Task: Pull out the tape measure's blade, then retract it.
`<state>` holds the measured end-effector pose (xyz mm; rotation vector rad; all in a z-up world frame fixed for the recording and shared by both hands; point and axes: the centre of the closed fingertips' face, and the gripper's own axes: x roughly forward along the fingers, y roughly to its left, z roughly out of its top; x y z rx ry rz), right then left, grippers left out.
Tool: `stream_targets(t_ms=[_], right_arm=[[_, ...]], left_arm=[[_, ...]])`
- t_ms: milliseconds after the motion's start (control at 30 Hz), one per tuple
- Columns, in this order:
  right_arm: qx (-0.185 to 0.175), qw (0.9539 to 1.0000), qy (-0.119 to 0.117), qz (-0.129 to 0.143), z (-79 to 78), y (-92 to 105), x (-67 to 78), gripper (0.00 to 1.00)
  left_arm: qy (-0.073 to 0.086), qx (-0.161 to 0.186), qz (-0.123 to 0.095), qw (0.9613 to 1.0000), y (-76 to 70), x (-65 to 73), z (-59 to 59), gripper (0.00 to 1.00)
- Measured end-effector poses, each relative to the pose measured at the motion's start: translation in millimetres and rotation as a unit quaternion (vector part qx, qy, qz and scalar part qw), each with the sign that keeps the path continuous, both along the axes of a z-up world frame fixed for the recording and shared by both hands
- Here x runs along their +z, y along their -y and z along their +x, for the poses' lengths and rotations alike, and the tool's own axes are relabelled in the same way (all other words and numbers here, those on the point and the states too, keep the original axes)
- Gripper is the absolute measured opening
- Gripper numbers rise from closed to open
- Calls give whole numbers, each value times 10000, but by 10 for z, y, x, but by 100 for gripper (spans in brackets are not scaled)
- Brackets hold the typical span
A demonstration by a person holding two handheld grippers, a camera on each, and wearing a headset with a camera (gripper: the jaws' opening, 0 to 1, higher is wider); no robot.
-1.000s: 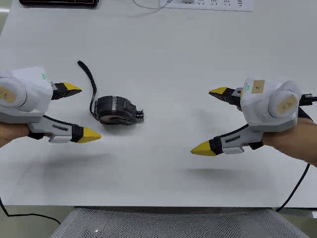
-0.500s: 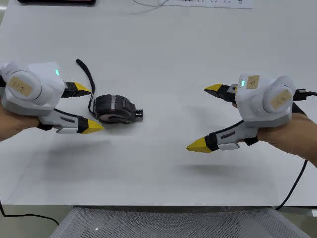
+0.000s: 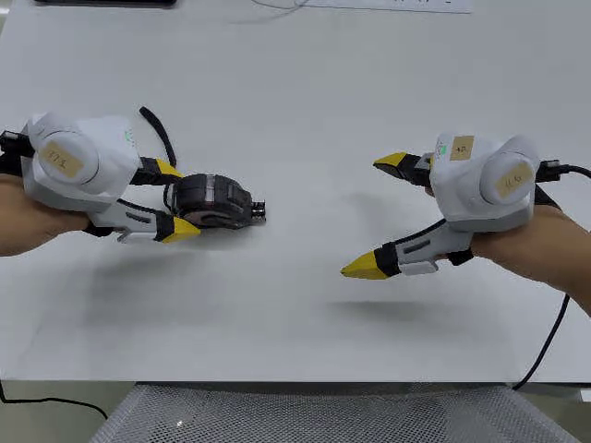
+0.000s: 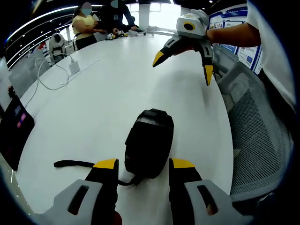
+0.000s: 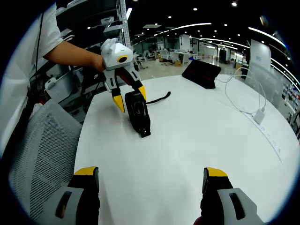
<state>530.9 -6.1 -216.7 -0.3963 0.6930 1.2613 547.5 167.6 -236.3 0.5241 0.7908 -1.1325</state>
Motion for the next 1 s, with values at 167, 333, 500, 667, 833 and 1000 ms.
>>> stream_targets(t_ms=[167, 333, 500, 667, 833, 1000], right_arm=[[19, 10000, -9, 3, 5, -10, -11, 90], [36, 10000, -19, 7, 8, -17, -25, 90], [59, 10000, -30, 22, 11, -40, -36, 89], [67, 10000, -7, 53, 28, -69, -37, 88], [140, 9999, 39, 91, 44, -122, -46, 86], [243, 9995, 98, 146, 74, -221, -83, 80]], left_arm=[[-5, -76, 30, 10000, 20, -26, -2, 34], [9, -109, 25, 9999, 50, -35, 6, 32], [27, -171, 64, 9998, 61, -51, -1, 29], [54, -197, 84, 9998, 59, -55, 3, 29], [70, -240, 118, 9996, 57, -58, 5, 29], [97, -265, 162, 9995, 58, -59, 6, 28]])
